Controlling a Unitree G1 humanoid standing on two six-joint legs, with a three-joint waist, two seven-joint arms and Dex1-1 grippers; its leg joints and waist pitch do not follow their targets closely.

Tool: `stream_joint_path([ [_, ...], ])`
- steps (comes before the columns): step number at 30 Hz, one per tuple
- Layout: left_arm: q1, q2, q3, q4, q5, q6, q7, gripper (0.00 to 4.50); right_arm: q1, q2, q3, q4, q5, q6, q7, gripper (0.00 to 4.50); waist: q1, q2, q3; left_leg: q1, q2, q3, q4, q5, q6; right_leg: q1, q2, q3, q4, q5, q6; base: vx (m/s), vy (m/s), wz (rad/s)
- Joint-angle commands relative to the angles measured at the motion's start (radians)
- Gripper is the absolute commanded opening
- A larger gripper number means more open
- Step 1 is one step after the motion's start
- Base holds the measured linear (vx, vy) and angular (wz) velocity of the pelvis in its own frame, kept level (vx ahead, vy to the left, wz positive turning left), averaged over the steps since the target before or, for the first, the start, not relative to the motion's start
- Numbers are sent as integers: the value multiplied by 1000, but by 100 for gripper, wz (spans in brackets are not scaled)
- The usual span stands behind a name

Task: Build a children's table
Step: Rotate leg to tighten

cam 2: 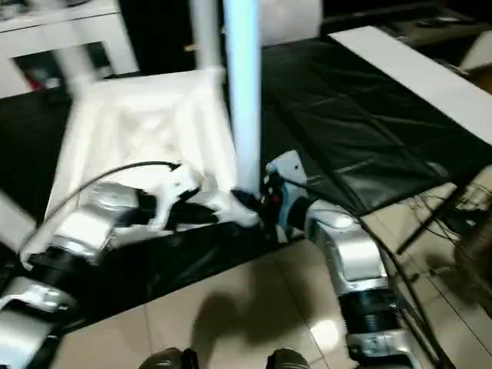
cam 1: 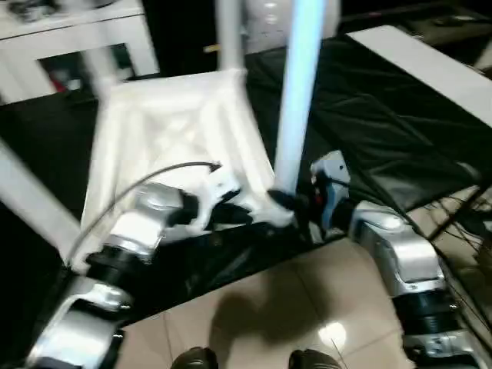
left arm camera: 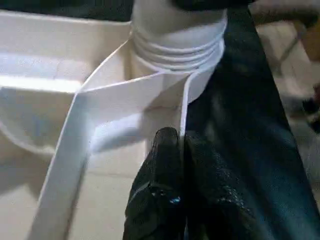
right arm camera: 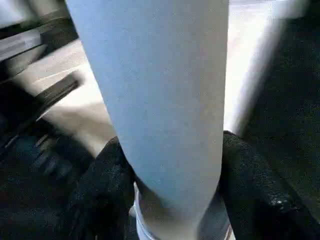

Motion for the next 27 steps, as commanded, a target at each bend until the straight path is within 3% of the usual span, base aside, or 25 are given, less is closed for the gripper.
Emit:
stream_joint_path([
  [1,-42,-88,0,-14,-22,14,116,0,-10,130,122,72,27,61,-48,206,-1,-8,-47,3,44,-42,-96,-395,-26,40,-68,36,-102,-567,-94,0,0,0],
  [4,-52,-113,10,-1,-12,19,171,0,-31,171,109,100,18,52,-105,206,-10,-7,-49,7,47,-36,-99,-374,-19,34,-61,38,-100,-455,-122,0,0,0],
  [5,-72,-152,28,25,0,30,251,0,-78,249,76,163,4,21,-219,206,-9,-3,-51,14,46,-32,-97,-366,-15,34,-59,40,-100,-409,-142,0,0,0],
  [6,-78,-167,38,28,11,37,286,0,-93,279,69,184,-14,9,-257,206,-19,-3,-48,13,44,-29,-97,-367,-18,30,-58,41,-98,-386,-164,0,0,0],
  [9,-85,-176,46,28,26,45,320,0,-105,306,69,204,-44,-5,-298,206,-17,-9,-52,14,45,-24,-95,-332,-2,35,-56,43,-95,-324,-178,0,0,0],
  [12,-87,-170,41,28,32,42,316,0,-106,311,66,213,-59,-23,-324,206,-13,-6,-56,15,46,-21,-91,-299,14,36,-56,45,-90,-268,-195,0,0,0],
  [13,-79,-143,20,19,42,37,288,0,-100,298,66,214,-68,-55,-319,206,-11,-6,-59,14,44,-18,-89,-274,25,40,-56,45,-87,-236,-204,0,0,0],
  [15,-71,-128,12,10,47,37,276,0,-94,288,59,204,-65,-71,-313,275,-10,-6,-61,10,45,-18,-87,-236,39,45,-58,45,-82,-192,-213,0,0,0],
  [17,-62,-112,4,0,51,32,261,0,-87,274,54,189,-58,-80,-298,275,-9,-5,-64,11,46,-16,-84,-207,53,46,-56,44,-78,-148,-225,0,0,0],
  [19,-32,-60,-5,-46,67,31,226,0,-67,234,28,137,-40,-110,-239,303,-9,-5,-67,6,47,-17,-81,-178,75,52,-57,43,-71,-103,-241,0,0,0],
  [22,-12,-28,3,-84,59,33,200,0,-48,194,25,85,-27,-113,-189,323,-10,-6,-74,5,45,-14,-73,-117,97,56,-54,41,-61,-19,-265,0,0,0],
  [23,0,-3,9,-103,48,22,172,0,-30,164,17,41,-5,-100,-148,339,-7,-6,-77,6,44,-13,-68,-70,123,59,-52,40,-53,59,-283,0,0,0],
  [24,3,4,9,-106,47,14,163,0,-25,155,15,29,3,-97,-135,339,-7,-6,-77,6,44,-13,-68,-70,123,59,-52,40,-53,59,-283,0,0,0],
  [25,19,44,8,-119,39,-22,113,0,3,107,3,-42,44,-69,-68,339,0,-8,-79,5,44,-14,-63,-46,156,62,-52,39,-49,97,-288,0,0,0],
  [26,24,58,6,-121,36,-32,92,0,14,89,-3,-68,59,-55,-46,352,-1,-6,-79,6,47,-14,-64,-41,164,59,-51,38,-48,97,-291,0,0,0],
  [27,27,69,5,-119,34,-48,77,0,26,71,-5,-90,72,-49,-25,363,-2,-13,-79,7,48,-12,-63,-50,164,58,-51,38,-50,83,-292,0,0,0],
])
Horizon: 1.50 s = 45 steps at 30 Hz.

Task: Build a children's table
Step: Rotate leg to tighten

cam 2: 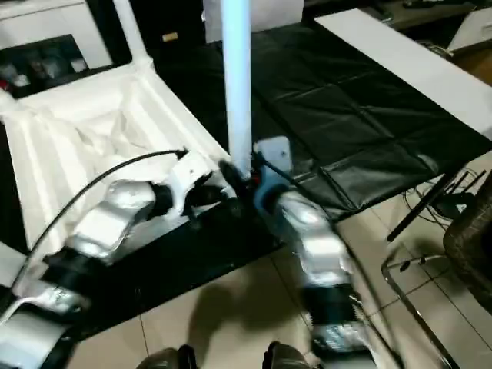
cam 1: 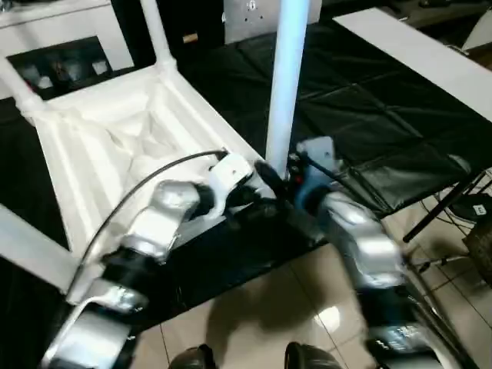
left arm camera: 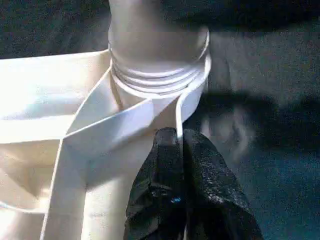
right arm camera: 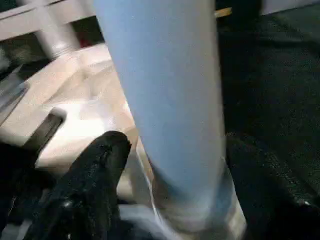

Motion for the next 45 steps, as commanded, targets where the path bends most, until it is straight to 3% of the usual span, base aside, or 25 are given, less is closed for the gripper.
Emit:
stream_joint_path([
  [1,-1,32,1,-12,7,-63,-48,0,22,-25,11,-81,48,30,72,374,15,-8,-79,15,46,-12,-47,-83,149,70,-58,43,-40,1,-279,0,0,0],
  [3,-2,45,1,-5,7,-83,-61,0,39,-50,9,-109,60,35,96,383,19,-5,-76,18,49,-12,-49,-114,129,67,-58,44,-44,-60,-270,0,0,0],
  [4,-5,63,0,3,7,-97,-78,0,63,-85,7,-147,72,41,125,396,25,-4,-73,23,51,-12,-53,-148,98,62,-56,45,-48,-112,-258,0,0,0],
  [6,-5,87,-1,1,4,-108,-100,0,94,-121,0,-189,86,48,154,413,31,-5,-74,25,53,-12,-55,-152,79,61,-56,48,-46,-107,-254,0,0,0],
  [7,1,113,1,-12,-7,-119,-129,0,130,-160,-13,-238,105,60,183,425,40,-10,-80,28,53,-12,-52,-131,82,64,-58,50,-41,-79,-247,0,0,0],
  [11,19,130,50,-55,-71,-124,-150,0,211,-211,-44,-351,147,120,190,443,46,-16,-86,21,48,-10,-45,-74,103,67,-57,48,-31,-3,-265,0,0,0],
  [13,36,114,127,-111,-157,-73,-150,27,260,-208,-64,-408,150,151,143,448,49,-17,-87,18,47,-9,-42,-77,104,69,-63,49,-32,-25,-274,0,0,0],
  [14,36,114,127,-111,-157,-73,-150,54,260,-208,-64,-408,150,151,143,450,50,-18,-86,16,46,-10,-43,-78,103,68,-62,47,-33,-45,-270,0,0,0],
  [17,69,109,175,-187,-220,-29,-149,75,306,-197,-71,-462,154,186,95,450,54,-17,-84,19,51,-10,-44,-112,81,65,-63,48,-35,-98,-273,0,0,0],
  [20,111,110,189,-241,-247,-31,-127,101,355,-180,-35,-504,132,197,42,450,55,-20,-74,21,46,-10,-52,-208,39,59,-60,49,-54,-286,-208,0,0,0],
  [24,145,96,215,-263,-232,-15,-41,135,382,-154,4,-520,100,209,-4,450,51,-15,-77,21,44,-14,-55,-241,6,55,-56,49,-60,-345,-156,0,0,0],
  [25,165,81,230,-287,-229,-3,-7,135,392,-149,18,-530,91,213,-19,450,53,-13,-78,24,46,-14,-55,-252,0,53,-56,50,-62,-348,-152,0,0,0],
  [27,262,-20,304,-454,-307,12,102,155,417,-128,36,-543,70,207,-69,450,51,-17,-80,17,51,-16,-56,-242,-4,62,-60,50,-58,-312,-166,0,0,0],
  [28,282,-43,314,-495,-323,-1,124,176,420,-123,35,-544,68,201,-79,450,54,-16,-79,20,51,-14,-55,-250,5,53,-57,50,-61,-305,-176,0,0,0],
  [29,293,-64,320,-522,-325,-23,150,176,420,-119,32,-544,72,197,-83,450,54,-16,-79,20,51,-14,-55,-250,5,53,-57,50,-61,-305,-176,0,0,0],
  [30,317,-117,337,-584,-379,3,202,191,421,-113,29,-542,90,193,-78,450,55,-19,-78,18,48,-14,-54,-264,8,54,-55,50,-63,-322,-166,0,0,0],
  [32,327,-135,342,-607,-412,31,218,200,422,-111,29,-542,97,192,-77,450,58,-20,-75,20,47,-14,-54,-288,6,53,-56,49,-68,-364,-154,0,0,0],
  [34,347,-188,370,-642,-528,143,278,210,421,-105,20,-540,115,198,-72,450,59,-26,-72,18,42,-15,-55,-304,2,51,-53,48,-74,-415,-120,0,0,0],
  [36,363,-236,396,-660,-621,229,329,210,421,-101,13,-540,129,203,-69,450,57,-31,-71,15,41,-15,-54,-300,-1,50,-51,47,-74,-419,-109,0,0,0],
  [37,371,-267,412,-669,-663,276,362,210,421,-100,10,-542,141,207,-64,450,58,-29,-74,15,41,-15,-51,-294,-2,51,-51,47,-71,-413,-110,0,0,0],
  [39,384,-297,416,-686,-696,312,386,248,422,-99,10,-547,148,210,-64,450,58,-29,-73,14,39,-17,-52,-298,2,49,-47,46,-78,-424,-91,0,0,0],
  [40,396,-332,423,-703,-758,363,431,248,421,-103,12,-551,152,213,-63,450,57,-30,-72,12,38,-18,-53,-300,2,49,-46,45,-78,-429,-82,0,0,0],
  [41,395,-340,428,-703,-776,370,443,248,421,-104,13,-551,152,213,-62,450,57,-31,-72,13,38,-17,-52,-304,-1,49,-45,45,-77,-434,-80,0,0,0],
  [43,380,-376,468,-698,-889,411,530,248,419,-109,17,-552,154,213,-59,450,59,-31,-72,11,35,-18,-49,-303,-5,51,-46,43,-77,-432,-76,0,0,0],
  [45,361,-381,495,-686,-922,444,575,248,417,-110,17,-552,159,215,-60,450,57,-34,-72,11,33,-18,-50,-297,2,50,-41,42,-81,-437,-61,0,0,0],
])
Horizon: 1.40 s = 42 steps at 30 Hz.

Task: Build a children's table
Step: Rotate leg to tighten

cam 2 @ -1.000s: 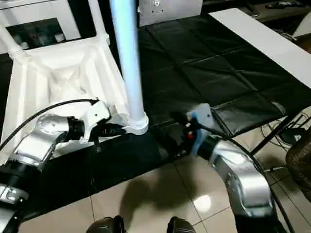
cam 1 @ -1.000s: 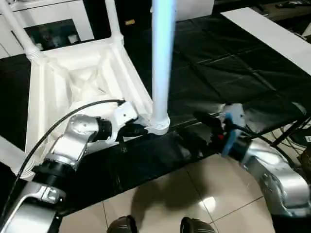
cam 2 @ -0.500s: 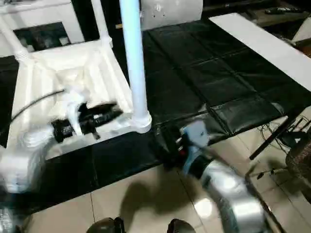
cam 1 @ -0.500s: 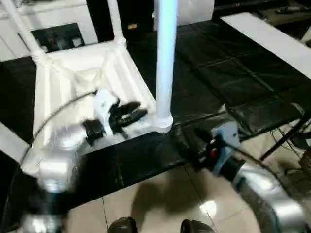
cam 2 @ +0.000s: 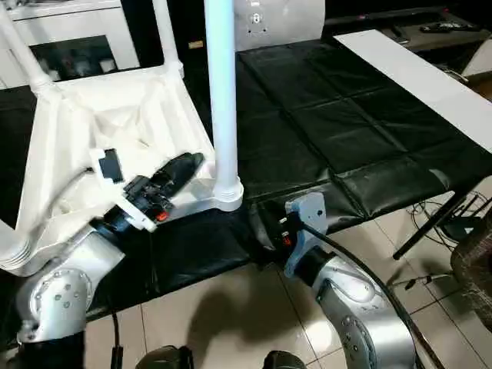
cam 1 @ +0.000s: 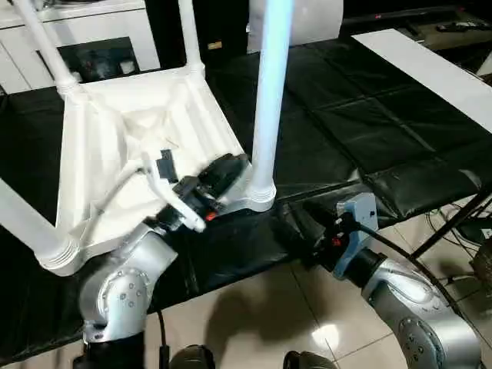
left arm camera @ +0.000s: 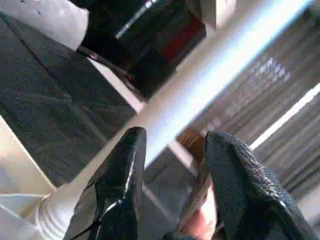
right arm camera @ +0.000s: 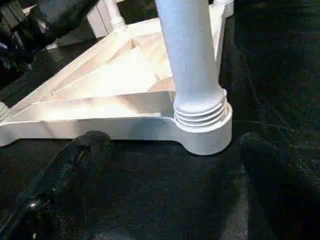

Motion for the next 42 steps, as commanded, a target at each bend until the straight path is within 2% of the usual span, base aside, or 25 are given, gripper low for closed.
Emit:
stream_joint_path([
  [1,-29,-26,46,6,-49,48,69,248,-7,-4,-4,-23,13,16,0,450,0,-9,-64,7,35,-17,-68,-297,16,42,-39,38,-96,-436,-68,0,0,0],
  [10,-42,14,53,-14,-81,101,147,248,-9,-14,7,-26,24,16,-5,450,-1,-4,-68,6,35,-19,-67,-268,14,45,-37,39,-91,-366,-66,0,0,0],
  [15,33,190,-154,-89,271,-20,103,248,-13,-21,36,-24,-27,-7,-35,450,-3,1,-69,8,43,-24,-72,-258,12,48,-38,41,-90,-341,-47,0,0,0],
  [16,69,213,-198,-115,334,-55,126,248,-13,-12,44,-22,-39,-7,-54,450,-1,-3,-64,-20,32,-45,-84,-257,33,69,-49,19,-74,-326,-61,0,0,0],
  [18,86,217,-211,-129,348,-72,144,248,-12,-13,56,-22,-54,-12,-63,450,-17,21,-67,-1,53,-71,-86,-326,14,61,-33,-2,-77,-304,-90,3,-12,18],
  [19,100,219,-228,-138,372,-98,167,248,-11,-18,72,-22,-72,-24,-67,450,-26,35,-64,-30,56,-124,-102,-373,20,85,-24,-37,-53,-191,-135,11,-27,37],
  [20,109,227,-250,-139,397,-112,181,248,-11,-18,77,-20,-84,-33,-72,450,-29,58,-62,2,95,-194,-130,-484,21,69,8,-55,-16,-164,-161,-3,-68,53],
  [22,124,234,-284,-134,453,-137,214,248,-13,-15,78,-14,-95,-45,-84,450,-50,61,-58,38,124,-289,-153,-521,61,33,33,-31,65,-205,-199,-3,-93,61],
  [24,134,233,-299,-129,484,-152,232,248,-20,-18,76,-11,-111,-52,-99,450,-43,50,-49,9,76,-303,-163,-528,82,36,27,4,80,-225,-252,-10,-172,77],
  [26,143,228,-307,-124,519,-159,250,248,-25,-29,74,-6,-123,-56,-108,450,-30,16,-47,-38,-26,-267,-103,-474,68,66,-7,19,-20,-363,-407,-43,-254,72],
  [27,147,228,-310,-121,534,-162,259,248,-27,-35,73,-3,-128,-56,-110,450,-13,-32,-51,-16,-104,-131,192,-335,42,39,-99,-19,-157,-686,-492,-69,-270,69],
  [28,171,227,-310,-108,579,-180,286,248,-29,-69,74,10,-158,-63,-107,450,-11,-17,-27,-48,-79,-40,256,-289,104,64,-65,50,-140,-755,-363,-62,-239,47],
  [29,178,222,-302,-108,582,-170,300,248,-27,-74,67,13,-158,-63,-107,450,-11,-17,-27,-48,-79,-40,256,-289,104,64,-65,50,-140,-755,-363,-16,-216,28],
  [30,185,207,-288,-115,576,-161,316,248,-28,-79,59,15,-162,-52,-115,450,12,-30,-34,-36,-82,-37,206,-302,131,104,-77,84,-122,-663,-242,-16,-216,28],
  [31,189,198,-282,-119,573,-162,323,248,-29,-81,54,15,-164,-43,-122,450,23,-20,-43,8,-62,-46,121,-273,171,111,-68,104,-141,-578,-101,-54,-215,36],
  [32,201,197,-282,-135,568,-171,315,248,-32,-84,48,12,-168,-39,-131,450,16,-22,-34,29,-53,-50,91,-222,192,105,-45,83,-158,-574,-11,-88,-224,38],
  [33,205,203,-287,-136,572,-174,314,248,-32,-84,47,11,-168,-40,-132,450,18,5,-61,74,44,-108,18,-112,234,75,12,29,-122,-424,141,-88,-224,38],
  [34,232,227,-310,-147,583,-193,303,248,-28,-76,43,5,-172,-51,-138,450,10,12,-81,89,211,-181,-25,-89,316,62,-59,32,-29,-239,157,-62,-194,15],
  [35,233,227,-310,-147,583,-194,302,248,-28,-76,43,5,-172,-51,-139,450,7,11,-79,80,253,-196,-38,-112,339,53,-100,71,37,-167,116,-37,-152,5],
  [36,243,228,-313,-149,593,-203,302,248,-24,-71,43,5,-171,-57,-145,450,16,-3,-70,71,213,-177,-18,-166,285,26,-148,151,53,-126,25,-37,-152,5],
  [37,255,227,-313,-151,609,-218,301,248,-19,-62,43,5,-167,-67,-154,450,41,-40,-43,25,20,-85,65,-201,133,59,-120,176,-72,-416,115,-43,-155,16],
  [38,262,221,-308,-153,605,-221,299,248,-16,-56,42,4,-164,-69,-161,450,50,-48,-38,11,-42,-58,97,-167,117,70,-87,168,-107,-637,261,-44,-136,13],
  [39,274,216,-300,-159,603,-225,299,248,-9,-46,42,2,-160,-71,-171,450,49,-46,-31,9,-69,-42,103,-116,110,62,-49,151,-136,-874,366,-44,-136,13],
  [41,290,212,-287,-174,610,-224,307,248,5,-38,49,-6,-157,-76,-172,450,54,-38,-34,37,-61,-39,56,-150,115,76,6,93,-163,-801,411,-42,-78,5],
  [42,293,209,-283,-177,607,-220,308,248,8,-37,51,-7,-158,-78,-172,450,42,-2,-37,78,4,-62,11,-235,129,81,22,30,-178,-713,357,-42,-61,4],
])
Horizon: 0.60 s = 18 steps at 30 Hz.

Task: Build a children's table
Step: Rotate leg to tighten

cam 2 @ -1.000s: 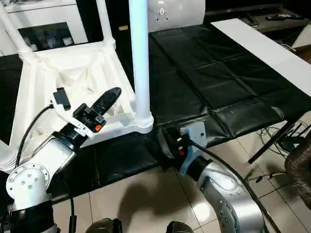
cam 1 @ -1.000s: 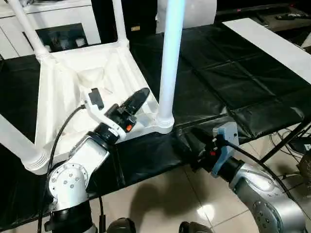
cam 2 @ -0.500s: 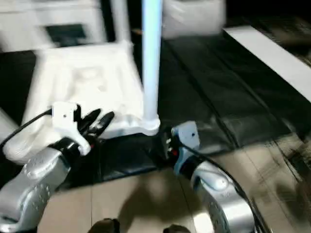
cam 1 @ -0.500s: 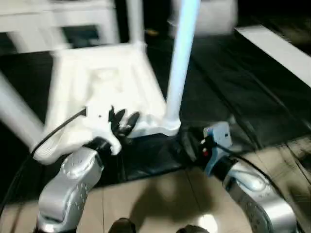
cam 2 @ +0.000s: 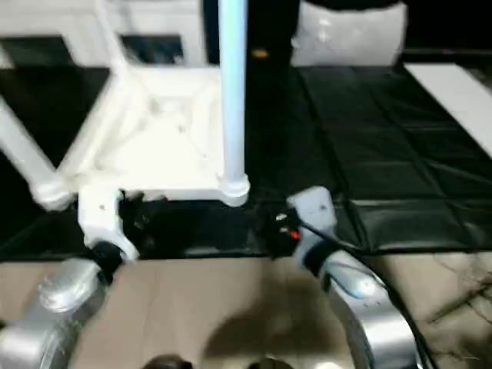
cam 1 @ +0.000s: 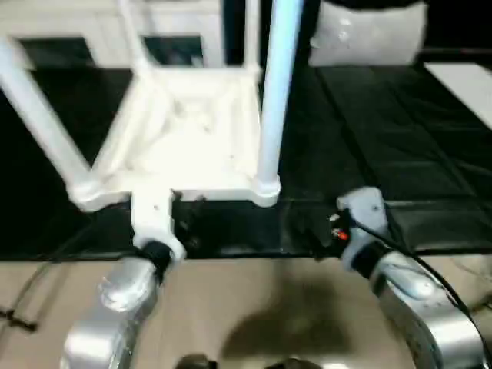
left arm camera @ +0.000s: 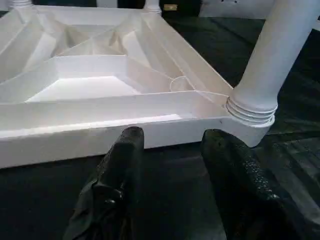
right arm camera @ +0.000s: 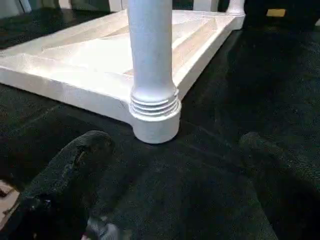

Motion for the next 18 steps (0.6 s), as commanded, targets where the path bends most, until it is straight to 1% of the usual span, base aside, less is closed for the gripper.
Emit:
stream_joint_path([
  [1,6,6,26,-27,5,0,4,248,4,9,7,-21,8,-4,-8,450,-15,12,-51,51,261,-116,-139,-314,128,71,-158,33,-65,-459,254,0,0,0],
  [2,6,6,26,-27,5,0,4,248,4,9,7,-21,8,-4,-8,450,-1,26,-42,41,334,-138,-182,-473,106,72,-186,55,91,-286,144,0,0,0],
  [3,7,15,25,-29,5,-5,3,248,6,20,4,-26,12,2,-14,450,14,29,-14,64,246,-39,-230,-718,49,8,-140,38,140,-175,-3,0,0,0],
  [4,7,23,24,-29,5,-7,0,248,7,22,6,-28,11,1,-14,450,7,-9,-7,37,182,12,-200,-807,15,50,-153,100,137,-348,17,3,-90,19],
  [5,5,29,30,-31,1,-6,-1,248,8,26,6,-30,10,1,-16,450,9,-29,-3,59,116,41,-124,-742,-10,29,-166,140,25,-639,47,71,-120,-10],
  [6,3,33,34,-32,-1,-6,-2,248,8,28,5,-31,10,1,-19,450,29,-41,-4,-9,34,24,85,-218,51,82,-323,250,-171,-974,63,71,-120,-10],
  [7,3,32,41,-32,1,-6,-4,248,9,29,6,-31,10,-1,-21,450,67,-44,-33,-85,26,-33,104,-3,62,147,-289,260,-132,-772,7,124,-60,-8],
  [8,3,32,41,-32,1,-6,-4,248,9,29,6,-31,10,-1,-21,450,67,-44,-33,-85,26,-33,104,-3,62,147,-289,260,-132,-772,7,105,-4,9],
  [9,5,31,48,-34,4,-6,-7,248,11,30,5,-29,11,-4,-24,450,52,-51,-30,-100,24,-35,68,52,67,163,-247,211,-121,-595,-62,105,-4,9],
  [10,13,33,48,-40,13,-7,-13,248,13,28,4,-27,8,-10,-27,450,45,-20,-32,-63,36,-23,2,89,60,145,-208,148,-131,-528,-119,97,44,11],
  [11,14,35,48,-42,15,-7,-14,248,14,28,4,-27,7,-11,-28,450,36,-6,-40,-38,47,-17,-30,90,55,144,-189,118,-129,-490,-126,105,97,7],
  [12,17,36,46,-45,18,-6,-16,248,15,28,3,-27,7,-13,-28,450,2,21,-35,-7,82,-55,-102,-69,62,119,-122,73,-90,-405,-90,105,97,7],
  [13,19,37,47,-48,17,-4,-16,248,15,28,2,-27,7,-13,-27,450,-34,43,-73,120,163,-143,-126,-205,131,39,-106,57,23,-267,-69,173,93,7],
  [14,22,34,49,-52,14,-2,-15,248,14,29,1,-25,6,-14,-28,450,-59,40,-91,146,181,-189,-118,-133,286,-9,-105,52,95,-162,20,204,48,7],
  [15,23,35,48,-54,12,0,-14,248,13,32,-1,-25,6,-14,-30,450,-62,40,-85,135,174,-184,-108,-84,336,-26,-110,54,112,-138,60,204,48,7],
  [16,24,38,46,-55,9,2,-14,248,11,35,-2,-24,1,-17,-35,450,-78,28,-80,116,164,-163,-101,13,409,-58,-119,56,133,-84,108,155,25,2],
  [17,24,39,46,-54,9,1,-15,248,12,37,-3,-24,1,-19,-38,450,-92,11,-80,97,151,-131,-106,71,446,-72,-129,65,127,-19,117,132,-18,6],
  [18,23,40,45,-55,9,1,-16,248,14,41,-6,-25,5,-19,-41,450,-98,2,-79,90,135,-112,-104,84,444,-74,-135,72,102,24,105,132,-18,6],
])
